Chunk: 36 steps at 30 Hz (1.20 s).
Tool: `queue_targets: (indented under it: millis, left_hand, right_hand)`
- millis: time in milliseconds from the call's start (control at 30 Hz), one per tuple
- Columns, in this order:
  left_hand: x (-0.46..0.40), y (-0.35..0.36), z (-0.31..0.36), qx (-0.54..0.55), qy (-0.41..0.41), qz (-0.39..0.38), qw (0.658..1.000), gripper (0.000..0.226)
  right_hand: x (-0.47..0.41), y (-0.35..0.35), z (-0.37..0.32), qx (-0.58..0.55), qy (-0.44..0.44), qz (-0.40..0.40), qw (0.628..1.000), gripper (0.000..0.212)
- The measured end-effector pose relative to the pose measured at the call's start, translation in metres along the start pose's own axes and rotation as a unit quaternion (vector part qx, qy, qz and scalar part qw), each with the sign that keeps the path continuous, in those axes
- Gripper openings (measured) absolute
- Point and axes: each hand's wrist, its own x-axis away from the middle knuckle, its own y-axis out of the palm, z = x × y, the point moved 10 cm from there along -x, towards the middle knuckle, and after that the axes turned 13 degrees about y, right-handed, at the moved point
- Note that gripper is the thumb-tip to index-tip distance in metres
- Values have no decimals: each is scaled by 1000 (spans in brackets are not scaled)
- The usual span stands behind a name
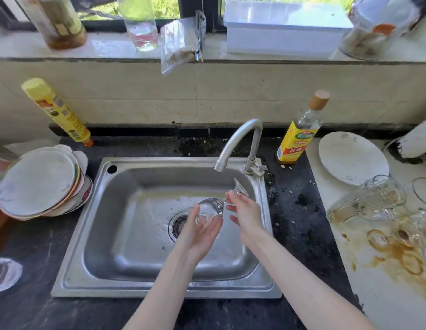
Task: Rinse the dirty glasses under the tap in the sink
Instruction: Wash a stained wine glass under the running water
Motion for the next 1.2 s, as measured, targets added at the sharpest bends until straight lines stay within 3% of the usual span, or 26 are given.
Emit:
queue_targets:
  millis: [67, 133, 200, 233, 267, 367, 467, 500, 533, 667, 767, 800, 867, 967, 1133, 1200]
  left_hand:
    - [8, 7, 6, -36, -10, -42, 998, 54]
    - [14, 11, 14, -137, -12, -106, 985, 41]
    - [21, 12, 25, -303, 11, -157, 940, 45]
    - [24, 11, 35, -411, 44, -174, 894, 51]
    - [25, 11, 48, -522, 91, -183, 828, 54]
    - [30, 23, 75, -745, 251, -227, 575, 58]
    - [52, 37, 72, -855, 329, -286, 280, 62]
    - [62, 39, 71, -862, 351, -303, 204, 63]
    - [72, 40, 71, -861, 363, -321, 153, 65]
    - [114, 34, 63, -829, 387, -401, 43, 69]
    - [149, 20, 51, -800, 379, -464, 33, 99]
    - [160, 14, 41, -792, 375, -481, 15, 107]
    - [186, 1, 19, -773, 385, -504, -14, 100]
    - [222, -40, -25, -772, 326, -543, -51, 88]
    - [300, -118, -106, -713, 331, -594, -173, 74]
    - [345, -154, -143, -679, 319, -636, -182, 77]
  right_hand:
    - [8, 3, -13, -8, -25, 8, 1000, 17]
    - [20, 3, -29, -6, -62, 21, 998, 18]
    - [33, 1, -40, 8, -95, 32, 995, 18]
    - [42, 1, -42, 16, -107, 37, 993, 17]
    - [51, -1, -41, 29, -119, 47, 991, 18]
    - [81, -12, -30, 120, -171, 111, 972, 19]
    - [105, -26, -5, 154, -188, 160, 957, 19]
    - [116, -32, 2, 156, -190, 182, 952, 20]
    - [127, -38, 8, 152, -195, 206, 947, 20]
    - [187, -57, 31, 79, -218, 250, 940, 18]
    - [231, -75, 61, 53, -227, 292, 927, 18]
    - [247, -82, 73, 49, -231, 306, 922, 19]
    - [279, -97, 102, 38, -239, 325, 914, 21]
    - [332, -128, 158, 23, -229, 367, 901, 20]
    - [420, -186, 284, -27, -174, 439, 881, 21]
    - [460, -210, 344, -51, -151, 470, 868, 25]
